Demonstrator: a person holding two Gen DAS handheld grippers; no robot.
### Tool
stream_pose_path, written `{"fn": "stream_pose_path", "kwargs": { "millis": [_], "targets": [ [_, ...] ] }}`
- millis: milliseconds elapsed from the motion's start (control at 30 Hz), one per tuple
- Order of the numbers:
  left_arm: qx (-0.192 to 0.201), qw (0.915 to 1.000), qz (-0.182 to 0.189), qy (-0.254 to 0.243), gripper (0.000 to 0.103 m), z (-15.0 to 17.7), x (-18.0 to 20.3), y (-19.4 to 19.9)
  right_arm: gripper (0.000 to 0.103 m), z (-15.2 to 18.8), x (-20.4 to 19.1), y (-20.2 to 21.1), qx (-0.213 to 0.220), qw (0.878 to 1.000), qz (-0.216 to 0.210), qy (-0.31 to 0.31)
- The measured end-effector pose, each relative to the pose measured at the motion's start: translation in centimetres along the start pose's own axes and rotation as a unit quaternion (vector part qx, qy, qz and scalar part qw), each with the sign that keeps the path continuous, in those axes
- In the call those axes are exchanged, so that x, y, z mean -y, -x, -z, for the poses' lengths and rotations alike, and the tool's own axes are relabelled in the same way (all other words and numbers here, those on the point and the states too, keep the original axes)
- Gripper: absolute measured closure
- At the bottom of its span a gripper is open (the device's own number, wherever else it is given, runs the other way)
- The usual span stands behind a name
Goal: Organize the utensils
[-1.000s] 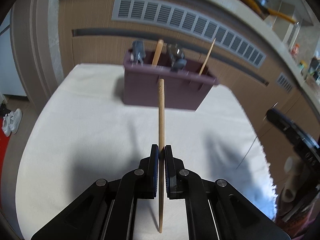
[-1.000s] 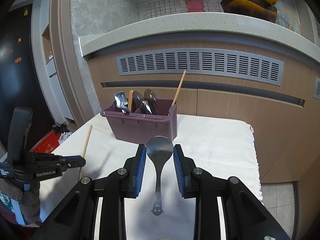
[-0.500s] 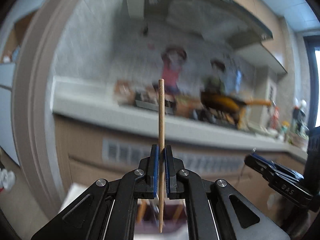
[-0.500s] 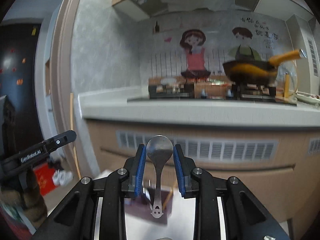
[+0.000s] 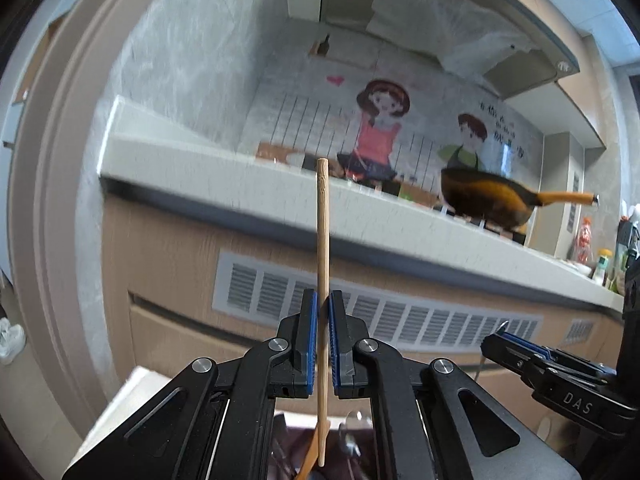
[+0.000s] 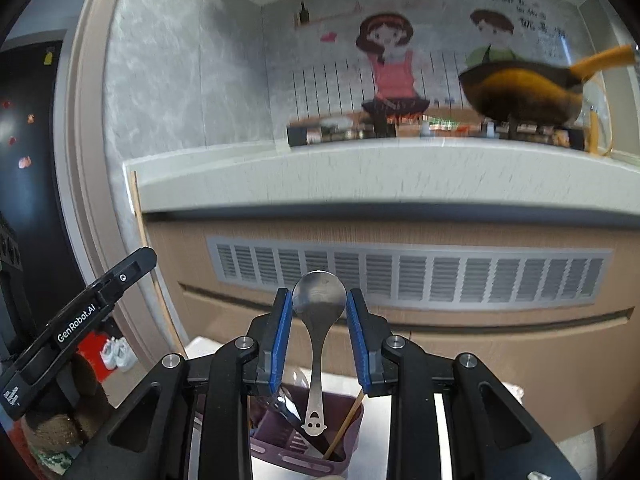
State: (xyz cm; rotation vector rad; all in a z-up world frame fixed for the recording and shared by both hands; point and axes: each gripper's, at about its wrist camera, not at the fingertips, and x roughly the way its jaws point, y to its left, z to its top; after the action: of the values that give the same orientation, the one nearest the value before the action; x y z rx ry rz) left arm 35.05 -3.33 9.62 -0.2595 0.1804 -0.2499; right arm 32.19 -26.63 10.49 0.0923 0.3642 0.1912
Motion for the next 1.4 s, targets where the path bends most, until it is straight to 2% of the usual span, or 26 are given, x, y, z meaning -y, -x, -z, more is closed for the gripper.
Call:
{"fn": "stream_pose_path", "kwargs": {
  "millis": [100,200,367,500,567,633,700,800,900,933,967,1000,1233,1300,1400],
  "targets": [
    [-0.037,0.9991,0.019,-0.001,0.097,1.9,-0.5,-1.2,0.077,1.5,0.3,-1.3,-0.017,1.0,-0.004,-0.003],
    [-0.078,0.9967,0.021,0.001,0.097,4.2,-1.1,-2.2,0.077,3.5,0.6,-2.6,-0.039,0.999,-0.006,-0.006],
    [-0.141,0.9896,0.024,-0.015,0.097,7.6,-1.0,-2.9,0.076,6.6,1.4,-5.0,-0.099,0.995,-0.016,-0.02],
    [-0.189,0.9806,0.053,-0.013,0.094,8.9,-0.9,-2.0,0.075,8.3,2.2,-5.5,-0.154,0.985,-0.058,-0.045],
    [-0.2,0.9778,0.062,-0.015,0.084,9.0,-0.8,-0.5,0.075,8.5,2.3,-3.8,-0.146,0.986,-0.056,-0.051],
    [-0.207,0.9761,0.062,-0.019,0.069,8.9,-0.6,1.3,0.075,8.5,1.8,-1.2,-0.124,0.991,-0.042,-0.039],
    [-0.217,0.9743,0.055,-0.027,0.064,9.2,-0.2,3.7,0.074,8.8,1.0,1.5,-0.101,0.994,-0.041,-0.027],
    [-0.217,0.9738,0.019,-0.065,0.06,10.0,0.7,7.3,0.072,9.8,-0.6,6.2,-0.057,0.998,-0.029,-0.003],
    [-0.198,0.9735,-0.027,-0.111,0.057,11.6,1.7,11.3,0.069,11.4,-2.2,10.2,-0.017,1.0,-0.023,0.01],
    [-0.195,0.9732,-0.034,-0.117,0.055,12.0,1.8,12.3,0.059,11.9,-2.4,10.9,-0.014,1.0,-0.025,0.011],
    [-0.196,0.9721,-0.041,-0.123,0.054,12.6,2.0,13.5,0.05,12.6,-2.7,11.8,-0.012,1.0,-0.024,0.007],
    [-0.2,0.9713,-0.042,-0.122,0.052,13.1,2.2,14.6,0.05,13.5,-2.8,12.8,-0.011,1.0,-0.019,-0.002],
    [-0.182,0.9799,-0.025,-0.078,0.052,14.0,3.0,20.5,0.05,18.0,-3.2,15.9,-0.064,0.997,0.011,-0.051],
    [-0.176,0.9813,-0.031,-0.072,0.052,14.0,3.1,21.5,0.05,18.9,-3.3,16.2,-0.077,0.995,0.013,-0.058],
    [-0.173,0.9792,-0.056,-0.091,0.052,14.2,3.8,22.3,0.05,19.3,-4.2,16.8,-0.076,0.996,0.029,-0.041]
  ]
}}
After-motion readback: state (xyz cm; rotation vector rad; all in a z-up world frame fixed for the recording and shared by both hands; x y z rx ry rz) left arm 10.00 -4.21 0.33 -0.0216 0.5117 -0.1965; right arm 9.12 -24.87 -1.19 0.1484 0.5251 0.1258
